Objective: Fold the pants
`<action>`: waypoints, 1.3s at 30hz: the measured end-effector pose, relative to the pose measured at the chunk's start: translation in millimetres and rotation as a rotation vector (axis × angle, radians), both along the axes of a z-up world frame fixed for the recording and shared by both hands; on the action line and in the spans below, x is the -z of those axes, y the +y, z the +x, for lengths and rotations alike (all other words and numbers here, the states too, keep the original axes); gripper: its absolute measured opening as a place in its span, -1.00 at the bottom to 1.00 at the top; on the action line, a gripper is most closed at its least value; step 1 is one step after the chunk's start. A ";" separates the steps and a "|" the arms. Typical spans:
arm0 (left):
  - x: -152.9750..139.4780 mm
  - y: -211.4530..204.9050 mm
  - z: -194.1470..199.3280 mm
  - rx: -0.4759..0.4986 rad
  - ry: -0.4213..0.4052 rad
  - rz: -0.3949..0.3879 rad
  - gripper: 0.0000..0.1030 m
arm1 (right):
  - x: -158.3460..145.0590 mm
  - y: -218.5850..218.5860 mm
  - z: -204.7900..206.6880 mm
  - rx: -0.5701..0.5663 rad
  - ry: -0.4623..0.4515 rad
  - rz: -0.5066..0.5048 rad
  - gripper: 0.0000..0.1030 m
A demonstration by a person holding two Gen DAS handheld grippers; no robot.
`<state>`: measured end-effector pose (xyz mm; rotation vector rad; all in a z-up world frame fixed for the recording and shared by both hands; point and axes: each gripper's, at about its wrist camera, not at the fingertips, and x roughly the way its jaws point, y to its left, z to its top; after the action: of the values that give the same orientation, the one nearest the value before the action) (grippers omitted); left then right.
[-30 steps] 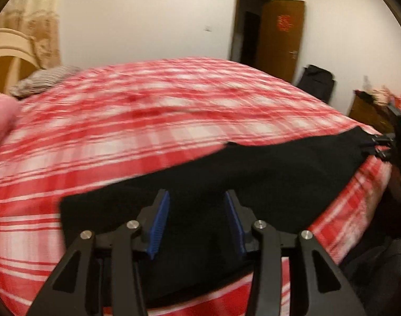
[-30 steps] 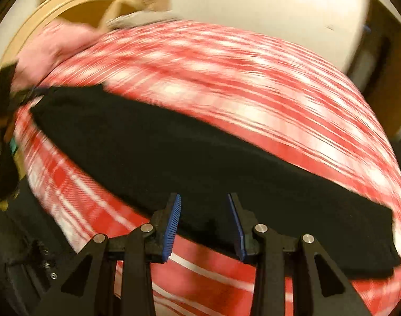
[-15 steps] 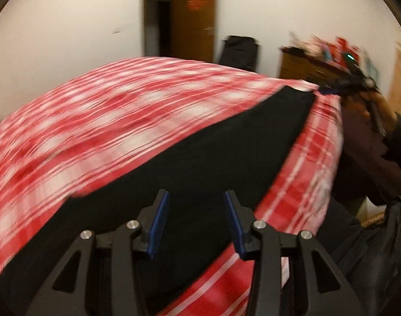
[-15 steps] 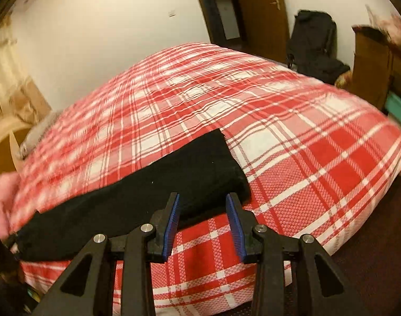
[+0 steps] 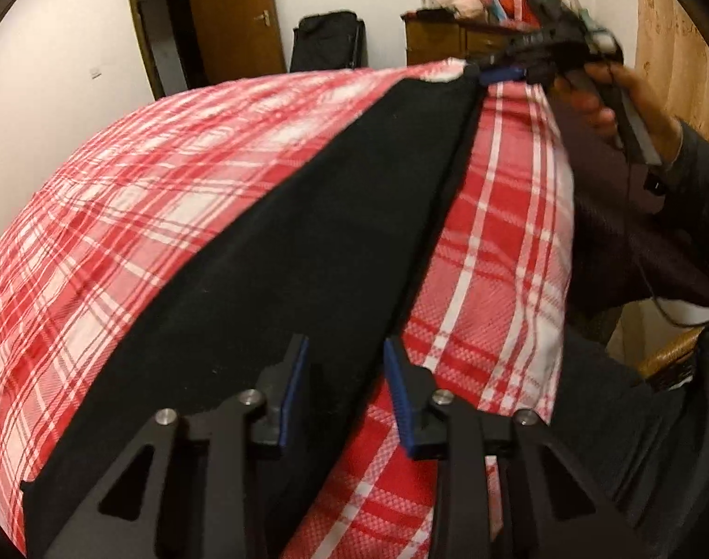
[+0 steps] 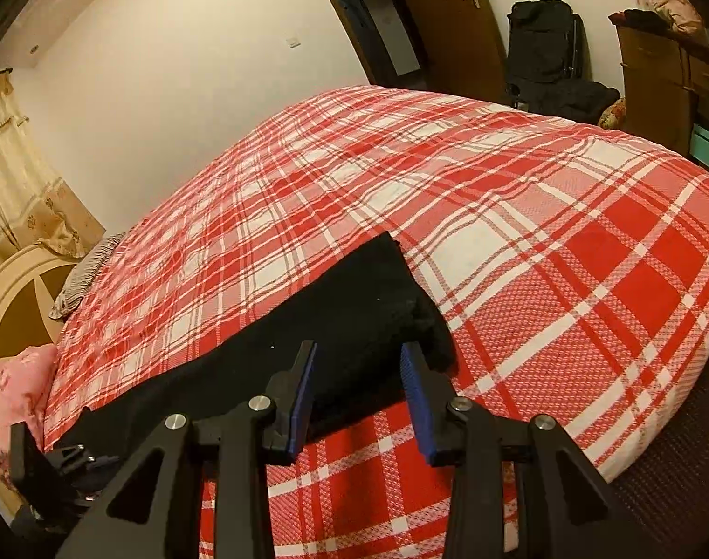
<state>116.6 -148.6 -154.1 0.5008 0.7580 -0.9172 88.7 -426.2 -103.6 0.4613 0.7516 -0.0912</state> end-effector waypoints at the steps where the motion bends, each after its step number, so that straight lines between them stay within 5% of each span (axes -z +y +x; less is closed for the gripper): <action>1: 3.1 -1.1 0.1 -0.001 0.002 0.013 -0.32 | 0.3 -0.2 -0.1 -0.001 -0.005 0.000 -0.26; 12: 11.4 -6.4 4.8 -0.028 0.014 0.044 -0.41 | 0.1 -16.2 -9.1 0.043 -0.053 0.034 -0.26; 21: 9.3 -7.2 1.9 -0.012 0.021 0.024 -0.81 | 9.2 -18.1 -2.9 0.051 -0.036 0.042 -0.27; 24: 8.2 -8.5 -0.1 0.000 0.004 0.032 -0.89 | 8.8 -14.3 -0.1 0.038 -0.039 0.014 -0.76; 26: 6.5 -7.5 0.4 0.002 0.002 0.023 -0.91 | 8.6 -13.9 1.2 0.031 -0.044 0.011 -0.83; 39: -0.1 3.1 -0.9 0.012 0.048 -0.051 -0.93 | -1.9 -7.8 -12.4 0.020 -0.074 -0.043 -0.87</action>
<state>115.7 -145.5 -154.1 0.4400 0.7739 -0.9599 76.3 -434.0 -101.8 0.4291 0.6716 -0.1079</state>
